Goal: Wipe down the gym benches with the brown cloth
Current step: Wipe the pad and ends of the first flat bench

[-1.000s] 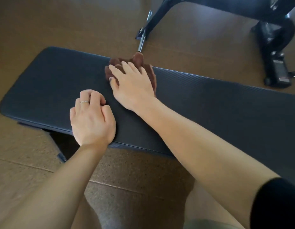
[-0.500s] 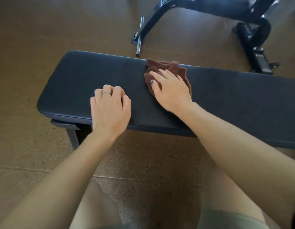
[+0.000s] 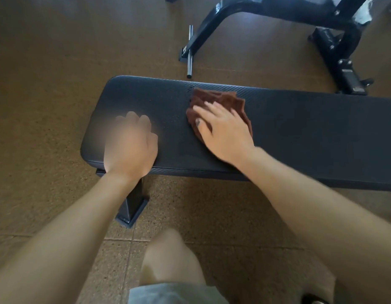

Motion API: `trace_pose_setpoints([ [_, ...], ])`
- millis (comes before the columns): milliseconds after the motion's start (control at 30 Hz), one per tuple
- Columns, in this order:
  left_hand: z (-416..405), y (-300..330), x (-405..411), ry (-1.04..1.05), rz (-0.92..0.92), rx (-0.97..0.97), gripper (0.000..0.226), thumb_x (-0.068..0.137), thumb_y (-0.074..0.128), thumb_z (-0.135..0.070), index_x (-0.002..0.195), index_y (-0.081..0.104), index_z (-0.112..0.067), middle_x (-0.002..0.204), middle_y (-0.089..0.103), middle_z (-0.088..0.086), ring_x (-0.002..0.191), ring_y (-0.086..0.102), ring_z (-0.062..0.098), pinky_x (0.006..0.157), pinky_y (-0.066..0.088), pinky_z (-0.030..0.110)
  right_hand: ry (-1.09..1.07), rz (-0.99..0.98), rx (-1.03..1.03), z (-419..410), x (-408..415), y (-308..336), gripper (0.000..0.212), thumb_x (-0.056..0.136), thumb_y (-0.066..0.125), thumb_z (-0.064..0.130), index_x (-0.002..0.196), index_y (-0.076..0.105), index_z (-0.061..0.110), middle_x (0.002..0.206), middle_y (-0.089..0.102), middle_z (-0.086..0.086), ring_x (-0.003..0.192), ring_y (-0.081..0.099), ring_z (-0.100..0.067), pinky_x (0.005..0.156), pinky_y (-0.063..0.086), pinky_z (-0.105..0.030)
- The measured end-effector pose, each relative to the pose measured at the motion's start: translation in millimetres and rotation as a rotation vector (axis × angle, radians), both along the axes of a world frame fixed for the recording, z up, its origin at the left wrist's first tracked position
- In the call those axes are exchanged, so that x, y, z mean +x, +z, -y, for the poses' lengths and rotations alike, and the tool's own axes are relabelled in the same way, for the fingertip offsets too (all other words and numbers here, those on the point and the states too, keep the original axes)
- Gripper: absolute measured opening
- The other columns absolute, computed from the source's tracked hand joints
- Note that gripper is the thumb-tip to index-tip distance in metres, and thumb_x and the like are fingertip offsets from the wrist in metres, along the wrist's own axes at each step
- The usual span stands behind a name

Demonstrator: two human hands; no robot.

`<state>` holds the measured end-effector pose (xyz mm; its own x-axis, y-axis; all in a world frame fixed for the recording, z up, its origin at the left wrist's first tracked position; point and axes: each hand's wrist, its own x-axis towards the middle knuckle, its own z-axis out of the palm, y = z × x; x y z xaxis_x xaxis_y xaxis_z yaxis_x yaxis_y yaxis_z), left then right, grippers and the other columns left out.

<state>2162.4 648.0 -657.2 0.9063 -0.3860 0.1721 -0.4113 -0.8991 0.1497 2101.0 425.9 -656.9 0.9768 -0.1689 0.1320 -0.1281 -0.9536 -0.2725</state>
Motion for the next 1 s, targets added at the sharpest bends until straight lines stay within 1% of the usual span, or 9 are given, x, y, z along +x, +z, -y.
trace_pose_setpoints([
  [133,-2.2,1.5,0.1,-0.012,-0.014,-0.007,0.038,0.099,0.025,-0.036,0.104,0.055,-0.014,0.112,0.057,0.01,0.105,0.051,0.033,0.093,0.042,0.048,-0.154,-0.047,0.033,-3.5,50.4,0.0,0.049,0.11,0.029,0.045,0.156,0.043,0.034,0.166,0.039,0.002,0.156,0.028,-0.022,0.129,0.017,-0.048],
  [200,-2.6,2.1,0.8,-0.007,-0.031,-0.014,0.032,0.101,0.031,-0.034,0.105,0.056,-0.014,0.113,0.058,0.011,0.107,0.052,0.034,0.095,0.042,0.049,-0.142,-0.018,0.025,-19.3,27.2,-1.3,0.05,0.11,0.03,0.046,0.156,0.045,0.033,0.165,0.04,0.0,0.155,0.031,-0.023,0.128,0.021,-0.05],
  [267,-3.3,3.1,0.6,-0.012,-0.043,-0.019,0.036,0.1,0.028,-0.035,0.105,0.057,-0.014,0.113,0.058,0.011,0.107,0.052,0.034,0.095,0.042,0.049,-0.071,0.025,0.022,-46.3,-13.6,-2.7,0.05,0.108,0.032,0.046,0.153,0.049,0.032,0.162,0.045,-0.001,0.153,0.035,-0.024,0.125,0.026,-0.052],
  [400,-1.9,6.7,-0.8,-0.015,-0.055,-0.032,0.051,0.095,0.016,-0.04,0.107,0.058,-0.014,0.115,0.059,0.011,0.108,0.052,0.034,0.096,0.042,0.05,0.016,0.003,0.032,-72.1,-44.7,-6.7,0.049,0.108,0.032,0.05,0.152,0.05,0.036,0.161,0.046,0.003,0.153,0.037,-0.021,0.128,0.022,-0.047],
  [533,-1.5,3.8,0.9,-0.007,-0.054,-0.033,0.042,0.097,0.021,-0.036,0.104,0.056,-0.014,0.112,0.058,0.009,0.104,0.052,0.032,0.094,0.043,0.049,0.07,-0.003,0.025,-56.4,14.7,-4.1,0.048,0.109,0.032,0.048,0.153,0.048,0.036,0.163,0.044,0.005,0.154,0.035,-0.02,0.127,0.017,-0.045],
  [633,-3.1,0.0,1.2,-0.001,-0.034,-0.042,0.037,0.097,0.023,-0.033,0.101,0.055,-0.015,0.108,0.056,0.007,0.1,0.05,0.03,0.091,0.042,0.049,-0.011,-0.024,0.05,-61.8,81.5,-1.9,0.048,0.109,0.032,0.043,0.154,0.047,0.034,0.163,0.043,0.003,0.153,0.032,-0.02,0.127,0.017,-0.049],
  [700,-3.9,-1.6,3.0,-0.004,-0.02,-0.05,0.034,0.097,0.024,-0.032,0.098,0.053,-0.015,0.105,0.054,0.006,0.097,0.048,0.029,0.089,0.042,0.048,-0.031,-0.029,0.053,-71.4,100.3,0.4,0.049,0.109,0.031,0.042,0.155,0.046,0.033,0.164,0.041,0.001,0.154,0.03,-0.022,0.127,0.015,-0.05],
  [900,-5.6,-3.9,-1.0,-0.063,0.029,-0.072,0.033,0.097,0.025,-0.028,0.096,0.054,-0.013,0.103,0.054,0.008,0.094,0.046,0.029,0.084,0.038,0.047,0.084,0.022,0.105,-87.9,22.6,-1.6,0.047,0.11,0.033,0.044,0.153,0.049,0.033,0.162,0.044,0.001,0.154,0.032,-0.021,0.128,0.017,-0.047],
  [1000,-4.8,-3.0,-1.4,-0.065,0.036,-0.091,0.031,0.096,0.025,-0.027,0.093,0.053,-0.014,0.101,0.054,0.007,0.091,0.044,0.026,0.083,0.037,0.045,0.111,-0.003,0.116,-81.4,33.2,0.1,0.046,0.11,0.035,0.043,0.152,0.05,0.034,0.162,0.045,0.003,0.154,0.033,-0.02,0.127,0.018,-0.048],
])
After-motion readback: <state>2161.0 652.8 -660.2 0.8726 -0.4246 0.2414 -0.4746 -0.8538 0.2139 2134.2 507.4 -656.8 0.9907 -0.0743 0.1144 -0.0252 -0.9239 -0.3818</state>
